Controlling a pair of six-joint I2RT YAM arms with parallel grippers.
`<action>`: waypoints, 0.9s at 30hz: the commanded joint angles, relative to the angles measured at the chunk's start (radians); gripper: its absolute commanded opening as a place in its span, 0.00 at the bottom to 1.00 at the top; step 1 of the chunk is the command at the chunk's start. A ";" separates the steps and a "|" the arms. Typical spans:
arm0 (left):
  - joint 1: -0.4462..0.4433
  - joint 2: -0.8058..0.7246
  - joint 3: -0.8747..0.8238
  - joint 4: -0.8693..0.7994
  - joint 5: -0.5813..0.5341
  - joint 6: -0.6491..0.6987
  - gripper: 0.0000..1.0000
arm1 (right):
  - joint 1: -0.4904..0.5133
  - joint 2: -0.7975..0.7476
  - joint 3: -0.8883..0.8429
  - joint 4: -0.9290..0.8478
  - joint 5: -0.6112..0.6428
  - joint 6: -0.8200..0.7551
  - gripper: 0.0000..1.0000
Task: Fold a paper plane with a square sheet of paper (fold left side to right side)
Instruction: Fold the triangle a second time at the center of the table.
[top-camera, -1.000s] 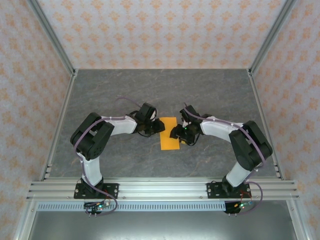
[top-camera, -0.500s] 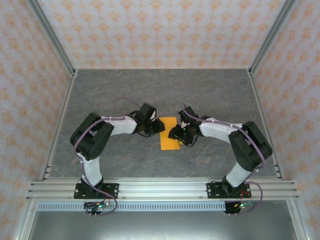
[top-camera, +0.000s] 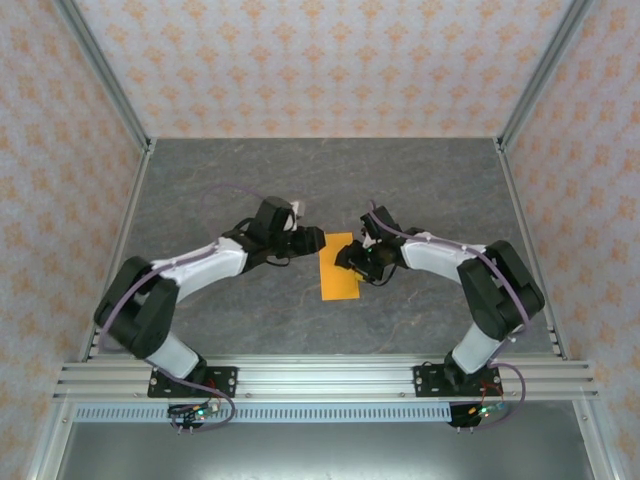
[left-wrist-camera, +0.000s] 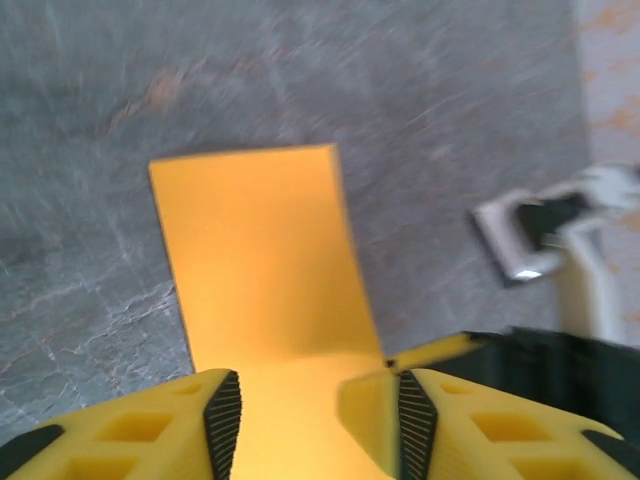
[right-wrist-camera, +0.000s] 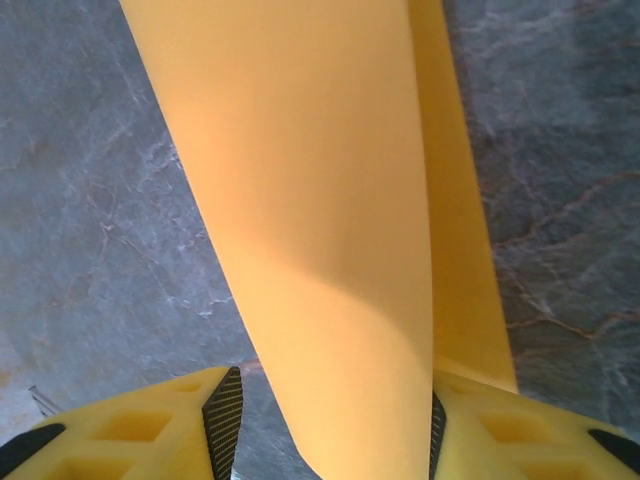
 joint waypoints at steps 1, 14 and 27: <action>-0.023 -0.130 -0.086 -0.025 -0.070 0.108 0.54 | -0.010 0.023 0.055 0.025 -0.010 0.029 0.50; -0.327 -0.165 -0.163 -0.016 -0.253 0.206 0.62 | -0.012 0.062 0.137 -0.032 0.006 0.031 0.48; -0.439 0.119 0.056 -0.068 -0.361 0.239 0.69 | -0.011 0.066 0.141 -0.044 0.006 0.028 0.48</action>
